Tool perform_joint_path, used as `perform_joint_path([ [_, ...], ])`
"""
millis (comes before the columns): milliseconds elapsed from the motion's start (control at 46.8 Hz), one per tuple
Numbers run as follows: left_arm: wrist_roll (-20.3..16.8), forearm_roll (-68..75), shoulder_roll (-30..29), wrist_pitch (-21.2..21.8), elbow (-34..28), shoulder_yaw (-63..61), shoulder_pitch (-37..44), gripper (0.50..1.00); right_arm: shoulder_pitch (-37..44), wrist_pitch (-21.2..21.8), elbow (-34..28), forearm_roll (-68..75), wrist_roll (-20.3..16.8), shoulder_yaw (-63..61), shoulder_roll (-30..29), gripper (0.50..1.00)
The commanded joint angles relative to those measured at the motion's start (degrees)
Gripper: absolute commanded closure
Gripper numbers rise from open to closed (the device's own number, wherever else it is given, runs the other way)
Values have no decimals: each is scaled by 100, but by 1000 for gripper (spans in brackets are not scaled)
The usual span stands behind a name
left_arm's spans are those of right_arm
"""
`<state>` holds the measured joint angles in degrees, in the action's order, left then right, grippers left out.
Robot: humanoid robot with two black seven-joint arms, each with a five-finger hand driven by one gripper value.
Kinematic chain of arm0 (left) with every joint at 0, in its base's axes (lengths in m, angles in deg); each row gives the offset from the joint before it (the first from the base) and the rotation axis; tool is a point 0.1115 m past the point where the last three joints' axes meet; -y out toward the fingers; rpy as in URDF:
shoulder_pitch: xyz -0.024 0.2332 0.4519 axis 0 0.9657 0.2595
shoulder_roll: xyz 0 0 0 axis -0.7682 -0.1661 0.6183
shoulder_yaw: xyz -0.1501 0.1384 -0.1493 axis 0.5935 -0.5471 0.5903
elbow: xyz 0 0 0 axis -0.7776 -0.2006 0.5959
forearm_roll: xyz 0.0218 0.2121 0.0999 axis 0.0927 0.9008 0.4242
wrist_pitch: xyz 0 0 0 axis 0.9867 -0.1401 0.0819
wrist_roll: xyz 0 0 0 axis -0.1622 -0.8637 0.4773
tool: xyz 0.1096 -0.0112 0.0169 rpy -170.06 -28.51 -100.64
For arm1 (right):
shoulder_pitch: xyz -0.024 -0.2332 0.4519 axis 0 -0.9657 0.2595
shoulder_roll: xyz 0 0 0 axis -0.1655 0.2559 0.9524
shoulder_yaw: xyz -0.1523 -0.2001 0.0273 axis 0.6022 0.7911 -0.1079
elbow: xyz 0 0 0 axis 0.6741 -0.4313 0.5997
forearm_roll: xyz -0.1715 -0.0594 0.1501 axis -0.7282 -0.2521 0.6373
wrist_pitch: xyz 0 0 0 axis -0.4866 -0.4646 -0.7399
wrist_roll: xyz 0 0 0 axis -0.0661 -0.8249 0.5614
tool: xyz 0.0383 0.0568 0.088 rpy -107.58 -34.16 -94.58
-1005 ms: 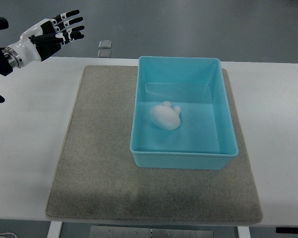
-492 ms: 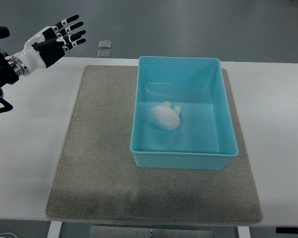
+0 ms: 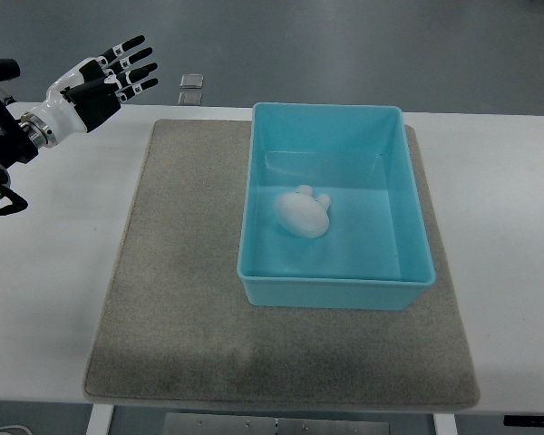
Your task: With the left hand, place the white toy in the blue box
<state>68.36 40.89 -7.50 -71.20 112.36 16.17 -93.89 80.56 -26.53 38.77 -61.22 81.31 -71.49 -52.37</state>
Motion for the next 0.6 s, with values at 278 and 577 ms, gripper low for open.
perform_joint_path([
  [278, 0, 8, 1, 0, -12, 110, 12, 512, 0, 0, 2, 0, 0, 0, 0, 564],
  [577, 0, 8, 1, 0, -20, 119, -15, 512, 0, 0, 2, 0, 0, 0, 0, 564],
])
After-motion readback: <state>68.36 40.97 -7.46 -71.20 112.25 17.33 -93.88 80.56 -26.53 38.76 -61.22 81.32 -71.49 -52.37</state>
